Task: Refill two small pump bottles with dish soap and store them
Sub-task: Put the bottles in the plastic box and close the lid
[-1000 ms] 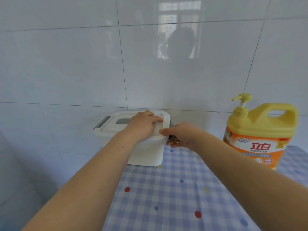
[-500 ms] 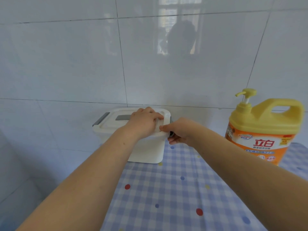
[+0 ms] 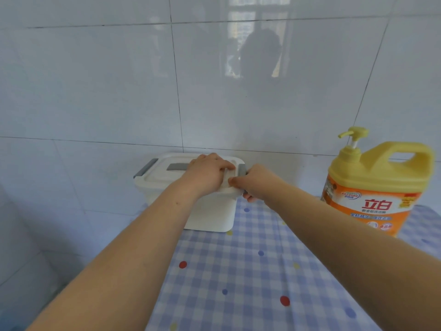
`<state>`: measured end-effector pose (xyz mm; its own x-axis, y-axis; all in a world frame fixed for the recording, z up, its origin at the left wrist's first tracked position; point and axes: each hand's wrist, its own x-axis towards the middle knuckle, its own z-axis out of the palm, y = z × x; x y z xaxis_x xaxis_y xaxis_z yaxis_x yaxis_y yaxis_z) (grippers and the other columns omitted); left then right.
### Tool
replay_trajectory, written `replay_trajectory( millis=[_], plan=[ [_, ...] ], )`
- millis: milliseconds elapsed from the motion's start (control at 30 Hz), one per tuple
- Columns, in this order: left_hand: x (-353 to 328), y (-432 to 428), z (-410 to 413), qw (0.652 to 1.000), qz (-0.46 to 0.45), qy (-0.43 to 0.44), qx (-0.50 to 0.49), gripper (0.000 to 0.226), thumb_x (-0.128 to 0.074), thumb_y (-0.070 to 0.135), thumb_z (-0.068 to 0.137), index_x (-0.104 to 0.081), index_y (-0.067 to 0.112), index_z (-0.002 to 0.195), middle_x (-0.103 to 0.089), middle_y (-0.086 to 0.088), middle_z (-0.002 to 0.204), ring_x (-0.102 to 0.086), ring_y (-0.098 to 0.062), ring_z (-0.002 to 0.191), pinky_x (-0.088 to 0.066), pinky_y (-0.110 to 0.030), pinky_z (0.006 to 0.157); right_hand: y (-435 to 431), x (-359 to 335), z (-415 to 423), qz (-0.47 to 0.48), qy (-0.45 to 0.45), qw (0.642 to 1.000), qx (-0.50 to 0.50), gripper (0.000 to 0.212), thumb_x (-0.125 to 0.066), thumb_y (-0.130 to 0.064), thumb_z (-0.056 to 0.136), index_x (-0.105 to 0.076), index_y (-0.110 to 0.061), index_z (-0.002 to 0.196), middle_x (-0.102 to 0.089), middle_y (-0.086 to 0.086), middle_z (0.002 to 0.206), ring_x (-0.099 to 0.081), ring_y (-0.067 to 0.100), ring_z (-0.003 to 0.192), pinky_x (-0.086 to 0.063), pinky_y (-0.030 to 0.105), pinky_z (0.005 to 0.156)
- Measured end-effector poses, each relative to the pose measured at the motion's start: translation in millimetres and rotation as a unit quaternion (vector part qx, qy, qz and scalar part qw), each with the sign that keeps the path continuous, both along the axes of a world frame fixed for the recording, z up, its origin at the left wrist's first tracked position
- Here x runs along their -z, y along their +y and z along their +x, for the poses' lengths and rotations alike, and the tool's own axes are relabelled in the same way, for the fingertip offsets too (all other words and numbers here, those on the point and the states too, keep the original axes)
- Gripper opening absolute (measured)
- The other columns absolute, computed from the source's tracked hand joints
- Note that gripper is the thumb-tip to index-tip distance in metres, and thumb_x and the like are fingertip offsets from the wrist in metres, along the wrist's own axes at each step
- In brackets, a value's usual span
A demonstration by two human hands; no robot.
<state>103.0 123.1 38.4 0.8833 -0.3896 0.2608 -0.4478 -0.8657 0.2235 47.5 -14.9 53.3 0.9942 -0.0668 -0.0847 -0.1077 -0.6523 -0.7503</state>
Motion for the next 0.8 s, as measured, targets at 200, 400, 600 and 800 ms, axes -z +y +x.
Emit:
replay_trajectory(
  millis=[200, 400, 600, 800],
  plan=[
    [-3, 8, -4, 0.985, -0.171, 0.026, -0.020, 0.036, -0.046, 0.010, 0.093, -0.065, 0.027, 0.119, -0.057, 0.001, 0.130, -0.053, -0.018, 0.116, -0.039, -0.024, 0.088, 1, 5, -7, -0.124, -0.111, 0.986, -0.006, 0.048, -0.058, -0.037, 0.091, -0.045, -0.014, 0.132, -0.045, 0.009, 0.123, -0.053, 0.029, 0.105, -0.047, 0.029, 0.059],
    [-7, 44, -19, 0.971, -0.233, 0.001, -0.058, 0.031, -0.050, 0.009, 0.089, -0.069, 0.028, 0.104, -0.064, 0.009, 0.113, -0.057, -0.010, 0.101, -0.042, -0.022, 0.081, 14, 8, -20, -0.231, -0.226, 0.944, -0.073, 0.045, -0.046, -0.030, 0.098, -0.041, -0.018, 0.141, -0.050, 0.002, 0.131, -0.039, 0.021, 0.122, -0.038, 0.032, 0.099],
    [-4, 89, -51, 0.972, -0.215, -0.029, -0.090, 0.026, -0.059, 0.013, 0.081, -0.069, 0.031, 0.097, -0.065, 0.013, 0.106, -0.057, -0.008, 0.100, -0.039, -0.022, 0.082, 39, 12, -29, -0.258, -0.266, 0.923, -0.107, 0.042, -0.047, -0.038, 0.096, -0.048, -0.018, 0.132, -0.053, 0.001, 0.118, -0.043, 0.021, 0.114, -0.040, 0.031, 0.092],
    [-3, 104, -70, 0.978, -0.182, -0.005, -0.102, 0.021, -0.071, 0.024, 0.081, -0.072, 0.027, 0.101, -0.062, 0.011, 0.102, -0.055, -0.006, 0.094, -0.036, -0.018, 0.080, 55, 12, -32, -0.329, -0.268, 0.897, -0.126, 0.033, -0.047, -0.038, 0.096, -0.059, -0.020, 0.121, -0.053, 0.002, 0.116, -0.045, 0.021, 0.109, -0.042, 0.034, 0.091]
  ],
)
